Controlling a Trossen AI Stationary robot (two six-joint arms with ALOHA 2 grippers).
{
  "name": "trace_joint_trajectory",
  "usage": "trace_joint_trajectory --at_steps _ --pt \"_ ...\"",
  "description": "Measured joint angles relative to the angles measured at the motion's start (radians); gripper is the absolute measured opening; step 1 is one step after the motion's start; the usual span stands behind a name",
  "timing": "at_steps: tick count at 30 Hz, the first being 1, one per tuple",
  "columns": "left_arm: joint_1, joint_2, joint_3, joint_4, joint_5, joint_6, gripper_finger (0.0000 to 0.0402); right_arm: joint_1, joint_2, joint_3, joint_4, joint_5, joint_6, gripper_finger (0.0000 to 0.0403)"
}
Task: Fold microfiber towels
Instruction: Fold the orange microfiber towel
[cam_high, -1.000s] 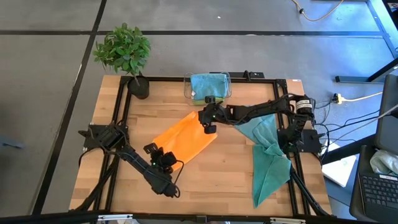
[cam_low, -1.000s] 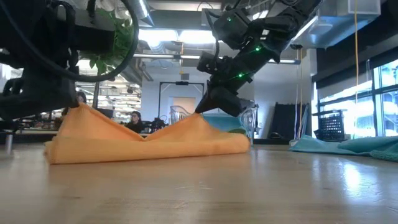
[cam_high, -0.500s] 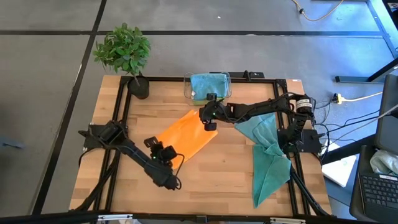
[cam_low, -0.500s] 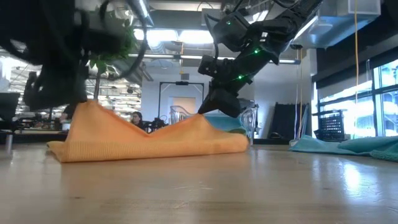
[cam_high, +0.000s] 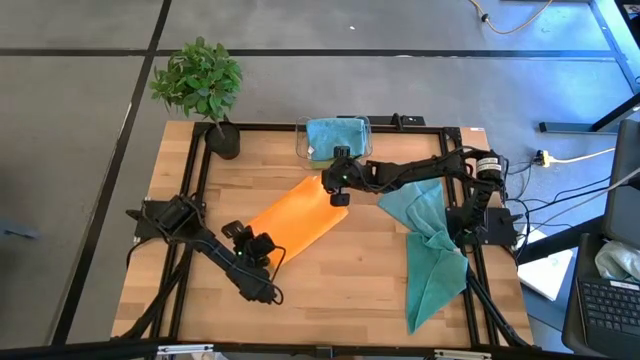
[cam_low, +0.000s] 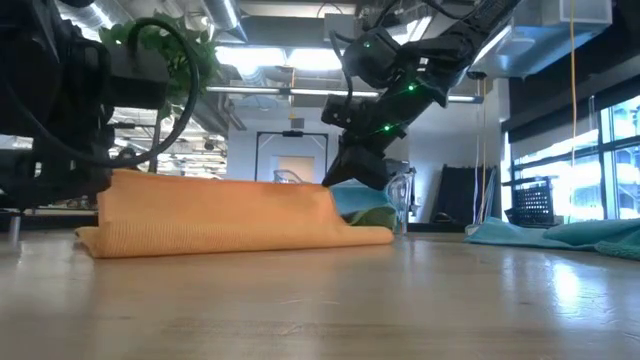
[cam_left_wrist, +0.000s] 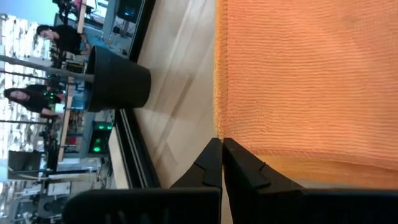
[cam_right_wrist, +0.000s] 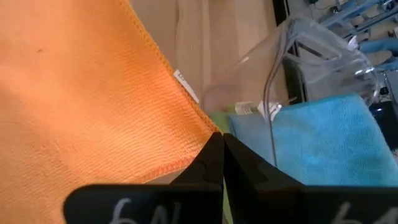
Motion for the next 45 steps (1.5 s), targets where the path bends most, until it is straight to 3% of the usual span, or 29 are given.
trace_joint_trajectory --at_steps 9,21,24,30,35,37,40,43,45 --pt "-0.001 0.001 0.012 0.026 0.042 0.006 0.0000 -0.027 0.000 0.000 -0.045 -0.102 0.021 0.0022" --pt "-0.073 0.001 0.039 0.031 0.065 -0.041 0.0005 -0.047 0.000 0.000 -0.061 -0.049 0.024 0.0152" --pt "-0.098 0.001 0.039 0.031 0.069 -0.071 0.0022 -0.029 -0.004 0.000 -0.102 -0.089 0.048 0.0171" --pt "-0.167 0.001 0.039 0.048 0.087 -0.124 0.0073 0.073 -0.055 0.001 -0.151 -0.330 0.144 0.0157" --pt "-0.209 0.001 0.045 0.048 0.137 -0.196 0.0105 0.210 -0.063 0.000 -0.154 -0.389 0.174 0.0130" --pt "-0.218 0.001 0.066 0.049 0.107 -0.206 0.0109 0.261 -0.059 -0.004 -0.145 -0.395 0.180 0.0123" --pt "-0.213 0.001 0.115 0.073 -0.028 -0.194 0.0108 0.320 -0.058 -0.032 -0.128 -0.346 0.188 0.0113" --pt "-0.182 0.001 0.139 0.184 -0.191 -0.068 0.0106 0.364 -0.058 -0.063 -0.101 -0.291 0.206 0.0104" --pt "-0.150 0.001 0.134 0.294 -0.245 0.062 0.0105 0.387 -0.058 -0.082 -0.099 -0.269 0.222 0.0096"
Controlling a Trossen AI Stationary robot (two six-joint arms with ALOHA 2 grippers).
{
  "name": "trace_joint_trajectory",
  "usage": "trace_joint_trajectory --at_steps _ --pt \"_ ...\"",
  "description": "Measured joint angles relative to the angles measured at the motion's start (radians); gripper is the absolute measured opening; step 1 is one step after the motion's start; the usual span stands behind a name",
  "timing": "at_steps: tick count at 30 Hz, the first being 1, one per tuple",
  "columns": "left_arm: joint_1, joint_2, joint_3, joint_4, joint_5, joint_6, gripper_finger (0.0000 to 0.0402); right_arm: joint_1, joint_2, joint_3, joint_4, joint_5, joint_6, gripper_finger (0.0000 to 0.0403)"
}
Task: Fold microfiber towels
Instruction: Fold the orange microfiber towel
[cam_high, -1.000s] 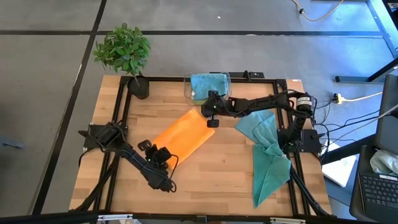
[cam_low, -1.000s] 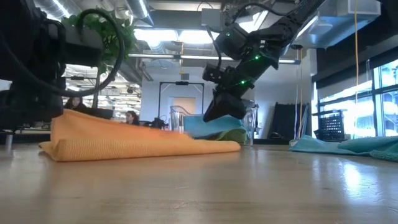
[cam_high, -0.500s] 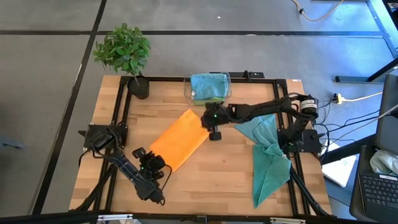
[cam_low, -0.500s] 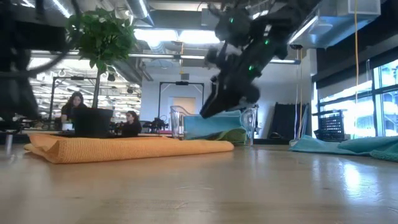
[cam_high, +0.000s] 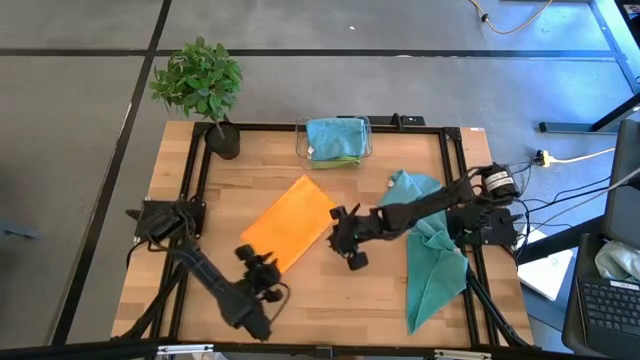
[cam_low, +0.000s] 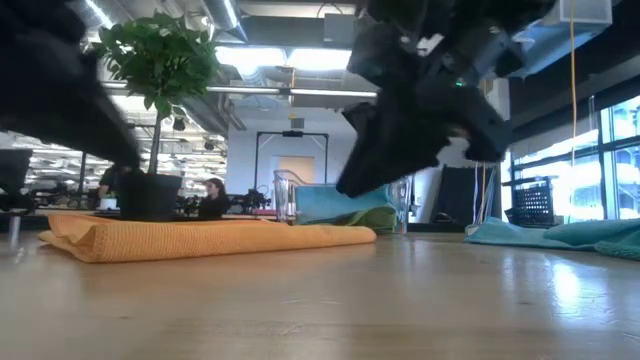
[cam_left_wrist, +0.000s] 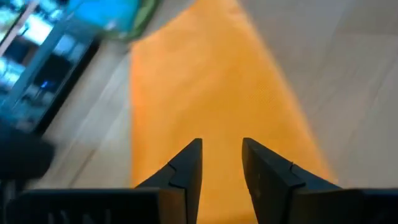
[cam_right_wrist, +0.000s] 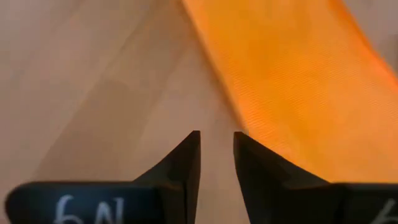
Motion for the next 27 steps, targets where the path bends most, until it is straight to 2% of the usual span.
trace_joint_trajectory --at_steps 2,5,10,14,22,27 --pt "0.045 0.000 -0.017 0.112 0.001 0.132 0.0105 0.018 0.000 -0.014 -0.001 0.020 0.018 0.0090" --pt "0.115 0.001 -0.051 0.212 0.089 0.236 0.0105 0.035 0.000 -0.032 -0.006 0.048 0.027 0.0083" --pt "0.174 0.002 -0.084 0.302 0.235 0.262 0.0105 0.035 0.000 -0.056 -0.009 0.214 -0.044 0.0077" --pt "0.155 0.002 -0.084 0.385 0.262 0.261 0.0105 -0.005 0.000 -0.062 -0.001 0.307 -0.101 0.0075" --pt "0.127 0.000 -0.064 0.449 0.295 0.272 0.0105 -0.095 -0.001 -0.062 0.016 0.153 -0.047 0.0074" --pt "0.131 0.002 -0.018 0.565 0.308 0.391 0.0105 -0.086 -0.002 -0.062 0.022 0.036 -0.040 0.0074"
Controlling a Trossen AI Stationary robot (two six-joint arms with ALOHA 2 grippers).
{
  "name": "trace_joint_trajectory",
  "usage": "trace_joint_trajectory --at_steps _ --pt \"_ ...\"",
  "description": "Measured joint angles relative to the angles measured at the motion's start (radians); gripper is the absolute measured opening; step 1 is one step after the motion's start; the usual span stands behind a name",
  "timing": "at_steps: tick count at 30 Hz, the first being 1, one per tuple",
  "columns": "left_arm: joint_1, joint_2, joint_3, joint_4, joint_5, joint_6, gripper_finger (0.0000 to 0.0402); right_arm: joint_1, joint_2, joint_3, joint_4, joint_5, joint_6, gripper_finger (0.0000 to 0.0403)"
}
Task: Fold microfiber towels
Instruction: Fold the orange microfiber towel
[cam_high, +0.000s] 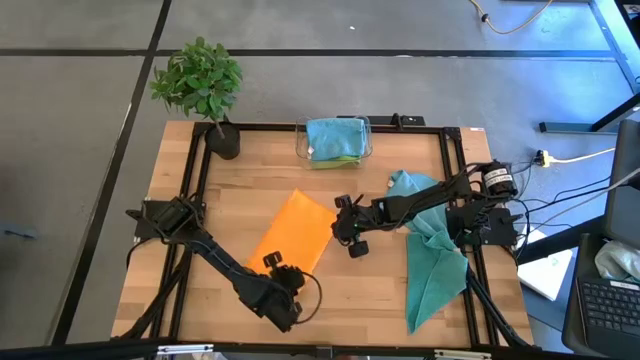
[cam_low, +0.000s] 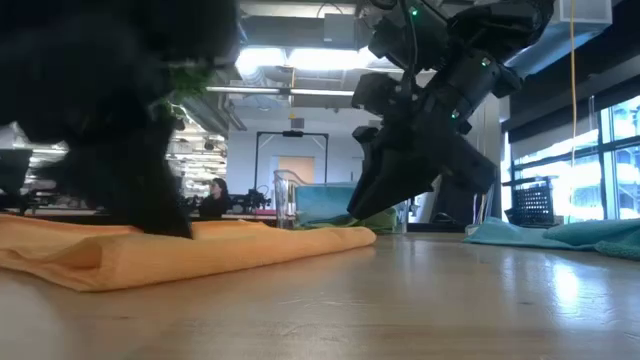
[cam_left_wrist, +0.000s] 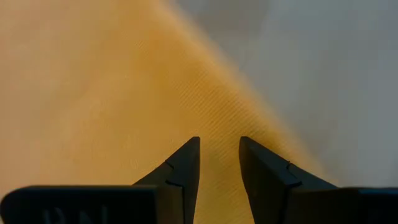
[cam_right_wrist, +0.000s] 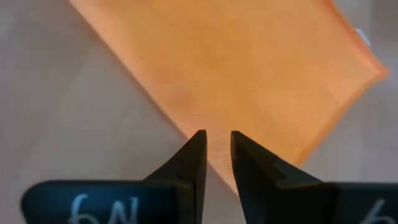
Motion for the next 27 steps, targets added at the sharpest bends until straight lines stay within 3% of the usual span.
trace_joint_trajectory --at_steps 4,7,10,14,18,27 --pt "0.014 0.000 0.057 0.023 0.002 0.107 0.0105 0.048 -0.032 0.000 -0.031 -0.056 0.011 0.0074" --pt "-0.001 0.000 0.139 -0.092 -0.018 0.136 0.0105 0.114 -0.058 0.000 -0.032 -0.080 0.022 0.0074" --pt "-0.033 0.000 0.218 -0.311 -0.063 0.035 0.0105 0.175 -0.068 0.000 -0.015 -0.081 0.023 0.0074" --pt "-0.076 0.000 0.219 -0.486 -0.087 -0.199 0.0105 0.246 -0.068 0.000 -0.020 -0.071 0.075 0.0074" --pt "-0.096 -0.001 0.139 -0.381 -0.038 -0.264 0.0105 0.314 -0.068 0.000 -0.040 -0.063 0.112 0.0074" --pt "-0.071 0.000 0.009 0.031 0.019 -0.123 0.0105 0.443 -0.068 0.000 -0.082 0.153 0.156 0.0074"
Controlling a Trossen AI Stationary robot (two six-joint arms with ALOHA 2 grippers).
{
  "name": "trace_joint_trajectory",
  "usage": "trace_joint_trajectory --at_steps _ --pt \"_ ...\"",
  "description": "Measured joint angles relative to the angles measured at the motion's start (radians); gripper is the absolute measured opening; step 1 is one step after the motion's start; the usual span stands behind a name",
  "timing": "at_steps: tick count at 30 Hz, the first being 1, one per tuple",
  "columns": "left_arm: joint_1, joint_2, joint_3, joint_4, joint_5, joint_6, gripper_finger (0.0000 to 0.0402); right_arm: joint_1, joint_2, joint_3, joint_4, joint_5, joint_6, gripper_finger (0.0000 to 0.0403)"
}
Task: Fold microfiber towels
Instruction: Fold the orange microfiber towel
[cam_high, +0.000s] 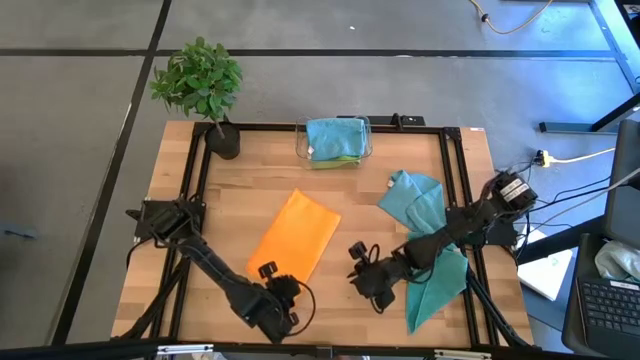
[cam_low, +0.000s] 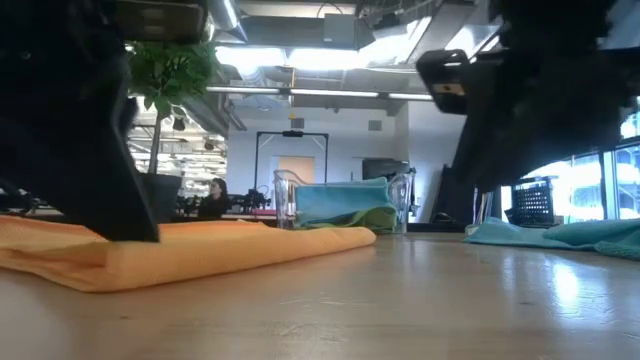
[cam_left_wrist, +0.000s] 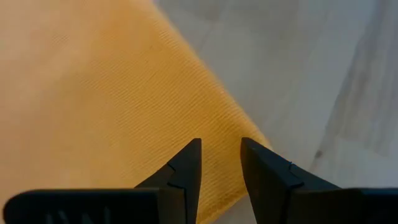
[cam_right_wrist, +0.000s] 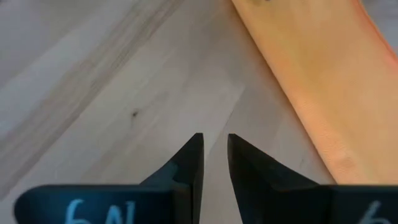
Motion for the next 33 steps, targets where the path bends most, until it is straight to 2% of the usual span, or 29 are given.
trace_joint_trajectory --at_steps 4,9,11,13,18,21,28,33 --pt "0.028 0.000 0.000 0.080 -0.002 0.076 0.0105 0.039 0.000 0.000 0.000 0.014 0.052 0.0074" --pt "0.063 0.000 0.000 0.225 0.000 0.255 0.0105 0.077 0.000 0.000 0.000 0.014 0.070 0.0074" --pt "0.071 0.000 0.016 0.222 0.003 0.308 0.0105 0.083 0.000 0.000 0.000 0.037 0.057 0.0074" --pt "0.071 0.000 0.061 0.149 0.006 0.330 0.0105 0.083 0.000 0.000 -0.001 0.064 0.050 0.0074" --pt "0.037 0.000 0.201 -0.235 -0.026 0.241 0.0105 0.082 0.001 0.000 -0.003 0.067 0.048 0.0074" --pt "0.025 -0.001 0.241 -0.376 -0.063 0.124 0.0105 0.082 0.001 0.000 -0.010 0.058 0.051 0.0074" --pt "0.028 -0.001 0.184 -0.284 -0.039 0.041 0.0105 0.068 0.001 -0.058 0.027 -0.070 0.065 0.0074" --pt "0.057 -0.001 0.145 -0.236 -0.014 0.011 0.0106 0.051 0.003 -0.085 0.043 -0.118 -0.143 0.0074"
